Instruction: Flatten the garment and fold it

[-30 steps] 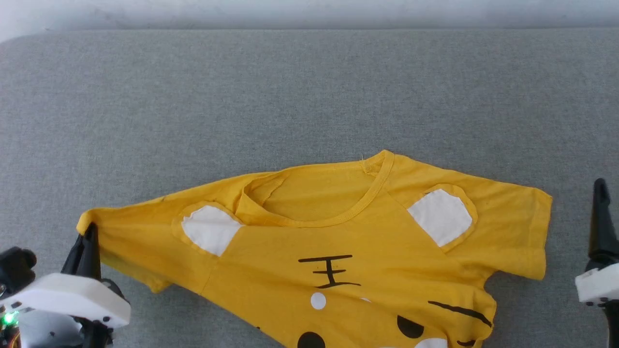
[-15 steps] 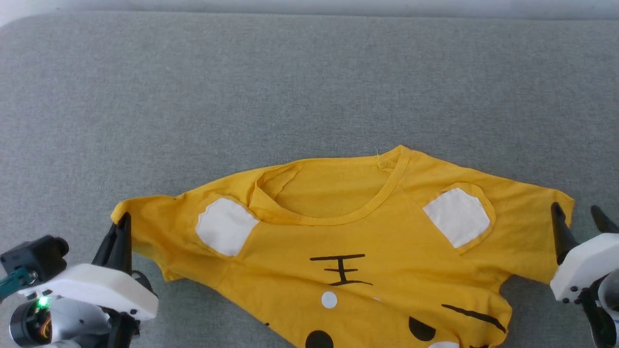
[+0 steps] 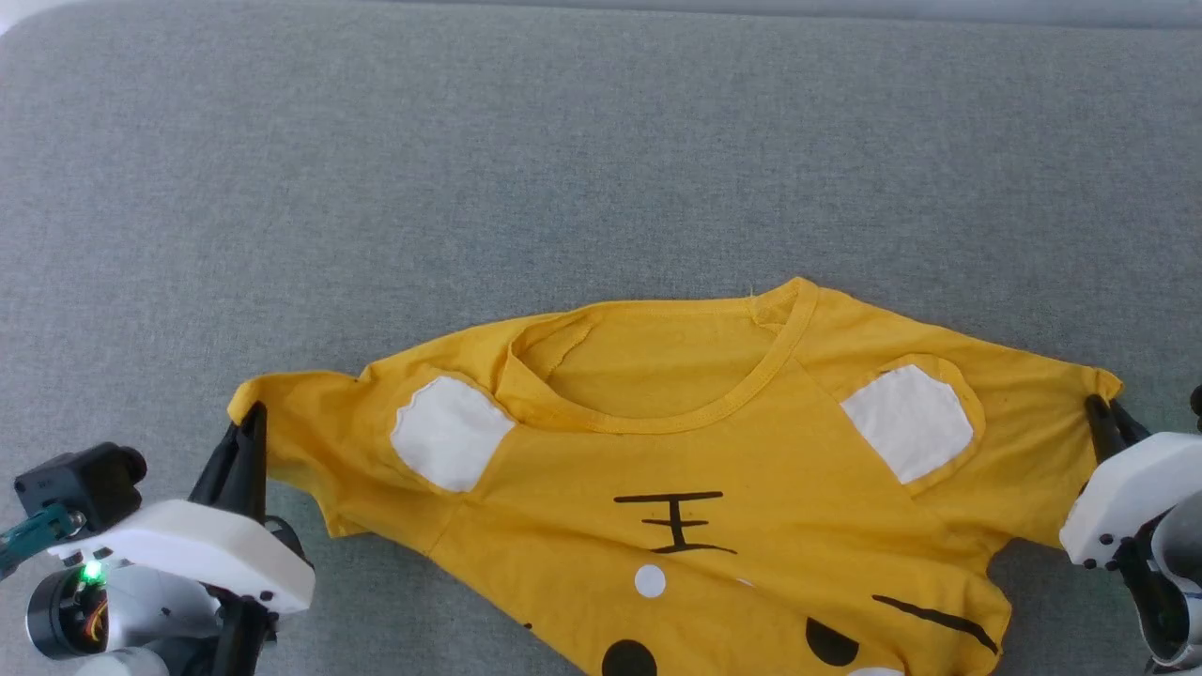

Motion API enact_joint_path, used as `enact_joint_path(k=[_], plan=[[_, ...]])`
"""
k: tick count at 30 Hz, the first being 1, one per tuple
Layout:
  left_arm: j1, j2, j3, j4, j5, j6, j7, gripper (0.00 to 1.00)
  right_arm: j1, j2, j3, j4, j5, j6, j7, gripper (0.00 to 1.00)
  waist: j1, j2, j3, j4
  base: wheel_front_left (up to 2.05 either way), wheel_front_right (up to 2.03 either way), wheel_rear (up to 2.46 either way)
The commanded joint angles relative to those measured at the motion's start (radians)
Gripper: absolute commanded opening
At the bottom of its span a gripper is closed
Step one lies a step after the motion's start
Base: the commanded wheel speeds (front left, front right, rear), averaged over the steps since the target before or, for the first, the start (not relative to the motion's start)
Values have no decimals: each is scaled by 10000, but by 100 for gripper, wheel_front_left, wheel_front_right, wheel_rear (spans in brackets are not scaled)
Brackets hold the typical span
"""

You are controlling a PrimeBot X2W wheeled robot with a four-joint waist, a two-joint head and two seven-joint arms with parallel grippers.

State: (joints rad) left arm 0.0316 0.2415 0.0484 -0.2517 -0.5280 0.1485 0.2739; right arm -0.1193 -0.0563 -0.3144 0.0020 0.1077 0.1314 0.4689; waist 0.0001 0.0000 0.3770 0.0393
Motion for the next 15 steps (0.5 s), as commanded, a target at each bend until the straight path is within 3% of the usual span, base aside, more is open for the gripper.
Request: enact_joint_path(k=[1, 9, 15], plan=[[-132, 53, -6, 10, 27, -58, 27, 0, -18, 61, 30, 169, 71, -7, 73, 0, -1, 0, -93, -47, 0, 0, 0], [-1064, 221, -250, 83, 340, -154, -174, 0, -838, 50, 356, -717, 190, -7, -612, 0, -1, 0, -1007, -332, 0, 0, 0], [-3111, 502, -1186, 736, 993, -750, -268, 0, -2189, -430, 1615, -1281, 981, -7, -547, 0, -1, 0, -2014, -550, 0, 0, 0]])
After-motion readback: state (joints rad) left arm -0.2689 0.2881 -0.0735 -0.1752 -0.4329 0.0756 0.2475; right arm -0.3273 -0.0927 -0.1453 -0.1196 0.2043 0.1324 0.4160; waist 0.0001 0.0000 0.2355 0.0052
